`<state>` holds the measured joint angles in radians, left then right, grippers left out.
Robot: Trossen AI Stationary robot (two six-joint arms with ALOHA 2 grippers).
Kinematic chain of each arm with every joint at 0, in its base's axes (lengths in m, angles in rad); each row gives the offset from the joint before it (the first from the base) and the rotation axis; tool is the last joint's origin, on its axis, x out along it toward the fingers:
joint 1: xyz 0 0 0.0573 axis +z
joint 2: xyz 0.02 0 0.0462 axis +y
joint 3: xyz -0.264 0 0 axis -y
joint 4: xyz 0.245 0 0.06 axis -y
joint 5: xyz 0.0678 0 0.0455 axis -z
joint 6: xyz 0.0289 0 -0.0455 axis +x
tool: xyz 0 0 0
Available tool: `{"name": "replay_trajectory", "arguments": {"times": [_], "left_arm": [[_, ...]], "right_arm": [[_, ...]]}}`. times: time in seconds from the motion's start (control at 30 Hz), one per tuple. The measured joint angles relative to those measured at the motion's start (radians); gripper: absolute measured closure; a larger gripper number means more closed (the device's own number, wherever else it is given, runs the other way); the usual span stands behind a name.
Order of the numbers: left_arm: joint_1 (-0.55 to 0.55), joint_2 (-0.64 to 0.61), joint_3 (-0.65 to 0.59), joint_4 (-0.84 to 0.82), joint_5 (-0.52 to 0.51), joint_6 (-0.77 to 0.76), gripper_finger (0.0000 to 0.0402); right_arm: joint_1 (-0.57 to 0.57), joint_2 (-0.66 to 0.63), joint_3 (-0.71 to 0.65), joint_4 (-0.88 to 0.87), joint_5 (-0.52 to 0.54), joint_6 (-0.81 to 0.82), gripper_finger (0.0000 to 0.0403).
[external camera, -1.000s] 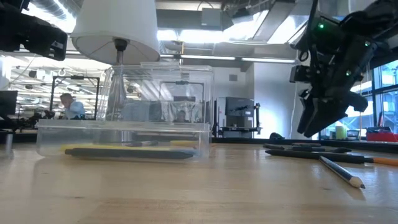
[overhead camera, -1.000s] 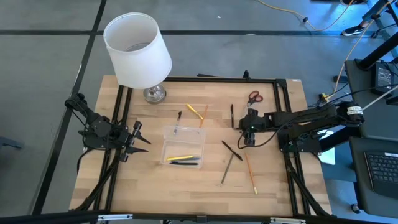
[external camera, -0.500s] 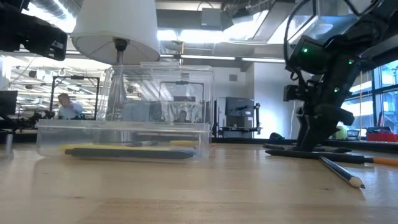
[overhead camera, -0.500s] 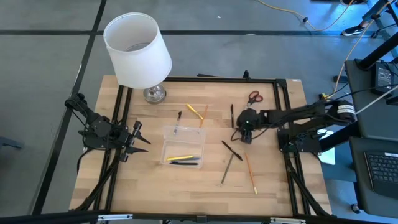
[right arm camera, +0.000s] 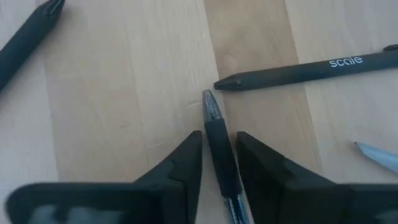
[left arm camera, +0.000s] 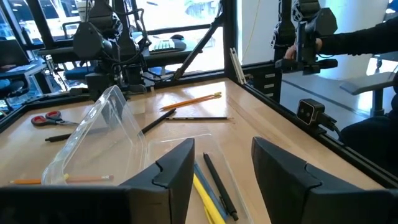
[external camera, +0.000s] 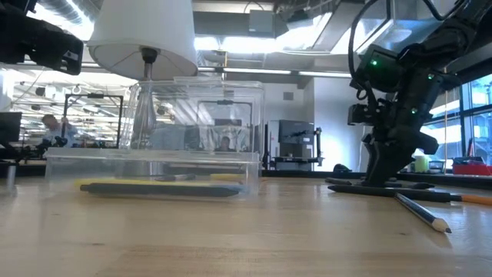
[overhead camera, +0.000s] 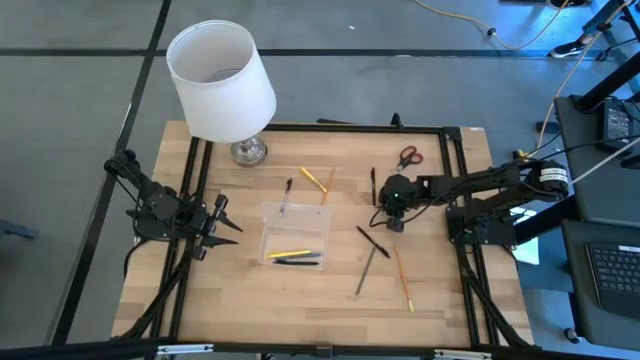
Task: Pick & place school supplies into a supply box
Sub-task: Put the right transparent pen into the transparent supply box
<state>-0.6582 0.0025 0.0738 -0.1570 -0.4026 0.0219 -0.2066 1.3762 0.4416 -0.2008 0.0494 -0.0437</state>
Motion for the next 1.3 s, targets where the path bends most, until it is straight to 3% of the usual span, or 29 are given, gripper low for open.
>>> {"name": "replay_trajectory", "arguments": {"times": [0.3,0.67,0.97,1.17,1.3], "left_arm": [[0.0,0.0,0.0,0.0,0.0,0.0,0.0251],[0.0,0.0,0.0,0.0,0.0,0.0,0.0248],[0.0,0.0,0.0,0.0,0.0,0.0,0.0249],[0.0,0.0,0.0,0.0,0.0,0.0,0.0247],[0.0,0.0,0.0,0.0,0.0,0.0,0.025]], "right_arm": [[0.002,0.0,0.002,-0.002,0.009,0.011,0.0356],[0.021,0.008,0.146,-0.144,-0.02,0.044,0.0356],[0.183,0.006,0.337,-0.257,-0.018,0.107,0.0355],[0.316,0.005,0.455,-0.213,-0.017,0.169,0.0355],[0.399,0.004,0.49,-0.092,-0.017,0.175,0.0355]]}}
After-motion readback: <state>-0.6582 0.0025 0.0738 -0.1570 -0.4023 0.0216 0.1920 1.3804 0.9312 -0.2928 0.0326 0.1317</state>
